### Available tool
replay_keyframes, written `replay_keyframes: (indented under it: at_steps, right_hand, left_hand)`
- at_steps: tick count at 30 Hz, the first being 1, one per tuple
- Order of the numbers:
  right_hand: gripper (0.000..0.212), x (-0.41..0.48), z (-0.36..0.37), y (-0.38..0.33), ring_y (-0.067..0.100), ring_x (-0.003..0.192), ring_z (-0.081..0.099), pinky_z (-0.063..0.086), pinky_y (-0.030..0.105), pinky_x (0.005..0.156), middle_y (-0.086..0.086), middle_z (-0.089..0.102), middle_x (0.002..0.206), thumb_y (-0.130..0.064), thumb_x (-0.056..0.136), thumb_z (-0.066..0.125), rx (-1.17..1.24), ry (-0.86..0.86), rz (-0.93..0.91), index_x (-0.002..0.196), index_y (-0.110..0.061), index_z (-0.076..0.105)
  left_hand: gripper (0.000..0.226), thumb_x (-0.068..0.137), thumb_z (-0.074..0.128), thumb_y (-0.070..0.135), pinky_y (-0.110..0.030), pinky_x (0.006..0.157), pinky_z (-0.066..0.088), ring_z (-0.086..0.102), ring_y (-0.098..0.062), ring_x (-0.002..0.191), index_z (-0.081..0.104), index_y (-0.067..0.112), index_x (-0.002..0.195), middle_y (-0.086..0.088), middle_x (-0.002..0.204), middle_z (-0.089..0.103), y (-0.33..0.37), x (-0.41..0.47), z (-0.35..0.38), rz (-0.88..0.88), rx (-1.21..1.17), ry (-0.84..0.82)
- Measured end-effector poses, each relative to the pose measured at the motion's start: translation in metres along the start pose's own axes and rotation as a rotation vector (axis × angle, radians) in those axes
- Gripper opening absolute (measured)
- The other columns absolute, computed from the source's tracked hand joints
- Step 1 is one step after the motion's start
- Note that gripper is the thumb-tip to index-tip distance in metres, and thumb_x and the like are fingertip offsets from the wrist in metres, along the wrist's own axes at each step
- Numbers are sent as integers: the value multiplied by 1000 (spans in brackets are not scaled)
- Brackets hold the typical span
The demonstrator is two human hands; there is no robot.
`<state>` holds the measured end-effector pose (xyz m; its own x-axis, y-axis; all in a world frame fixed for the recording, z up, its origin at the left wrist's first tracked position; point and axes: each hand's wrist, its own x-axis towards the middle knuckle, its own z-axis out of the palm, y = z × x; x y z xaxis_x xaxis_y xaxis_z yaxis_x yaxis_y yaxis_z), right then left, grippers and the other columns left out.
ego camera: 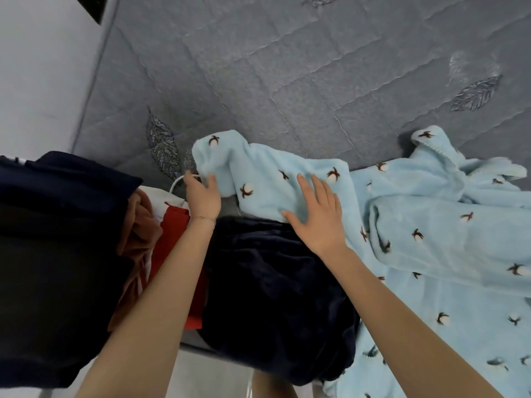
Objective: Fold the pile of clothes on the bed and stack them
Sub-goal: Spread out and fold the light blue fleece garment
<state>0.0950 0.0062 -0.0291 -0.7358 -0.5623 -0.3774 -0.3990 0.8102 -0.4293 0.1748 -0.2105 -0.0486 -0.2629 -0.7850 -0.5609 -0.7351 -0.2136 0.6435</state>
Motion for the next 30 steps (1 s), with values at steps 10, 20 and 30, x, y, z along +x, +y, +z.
replay_keyframes:
  at_steps: [10, 20, 30]
  right_hand:
    - [82, 2, 1, -23, 25, 149, 16, 17, 50, 120, 6, 21, 161, -55, 89, 59, 89, 30, -18, 155, -30, 17]
    - [59, -21, -31, -42, -9, 137, 25, 21, 19, 115, -23, 28, 149, -41, 100, 49, 870, 6, 170, 154, -31, 25]
    - [53, -64, -94, 61, 7, 127, 52, 44, 31, 108, -7, 51, 142, -56, 100, 37, 1221, 221, 299, 145, -29, 42]
  left_hand:
    - [43, 88, 72, 19, -31, 78, 58, 68, -19, 98, 60, 1, 125, -13, 119, 68, 9, 6, -2, -264, -550, -238]
    - [47, 91, 65, 13, -35, 102, 48, 56, -18, 124, 50, 11, 136, -6, 134, 58, 52, -51, 7, 336, -364, -451]
    - [54, 91, 67, 15, -25, 100, 48, 53, -6, 122, 44, 26, 139, 2, 134, 55, 84, -185, 112, 389, -115, -778]
